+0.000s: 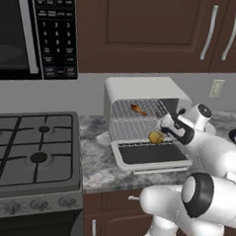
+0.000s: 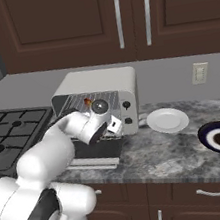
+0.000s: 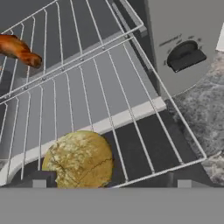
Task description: Open the toaster oven door. Place the bread on the bottom rack in the toaster oven and place the chicken drumstick on the top rack.
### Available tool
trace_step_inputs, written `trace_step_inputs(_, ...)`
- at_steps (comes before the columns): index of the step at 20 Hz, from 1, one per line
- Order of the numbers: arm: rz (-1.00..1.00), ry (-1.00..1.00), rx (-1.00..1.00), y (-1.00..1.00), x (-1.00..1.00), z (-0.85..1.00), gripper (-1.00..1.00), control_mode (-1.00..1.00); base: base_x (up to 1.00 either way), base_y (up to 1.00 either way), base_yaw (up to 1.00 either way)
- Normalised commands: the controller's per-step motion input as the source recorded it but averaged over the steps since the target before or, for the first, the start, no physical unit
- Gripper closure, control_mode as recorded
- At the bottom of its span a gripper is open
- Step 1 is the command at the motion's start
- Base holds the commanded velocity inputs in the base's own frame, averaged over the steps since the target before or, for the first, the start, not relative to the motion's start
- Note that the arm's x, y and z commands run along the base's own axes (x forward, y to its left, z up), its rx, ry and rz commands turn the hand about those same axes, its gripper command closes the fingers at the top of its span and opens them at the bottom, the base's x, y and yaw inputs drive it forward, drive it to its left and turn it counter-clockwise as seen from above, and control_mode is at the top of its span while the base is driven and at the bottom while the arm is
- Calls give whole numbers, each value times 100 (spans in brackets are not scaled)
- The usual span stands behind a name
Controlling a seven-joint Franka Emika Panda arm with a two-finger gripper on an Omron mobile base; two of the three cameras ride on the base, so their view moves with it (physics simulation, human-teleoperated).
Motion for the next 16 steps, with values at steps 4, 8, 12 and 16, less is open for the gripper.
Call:
trace_step_inputs(4,26,20,-17,28,-54,12,-100,-100,0,0,0)
trace_step_inputs(8,25,24,-21,32,-2,8,-100,-100,0,0,0)
trace_step_inputs(12,14,16,-8,1,5,-49,-100,-100,0,0,0)
trace_step_inputs(16,1,8,-1,8,38,-31,-100,-100,0,0,0)
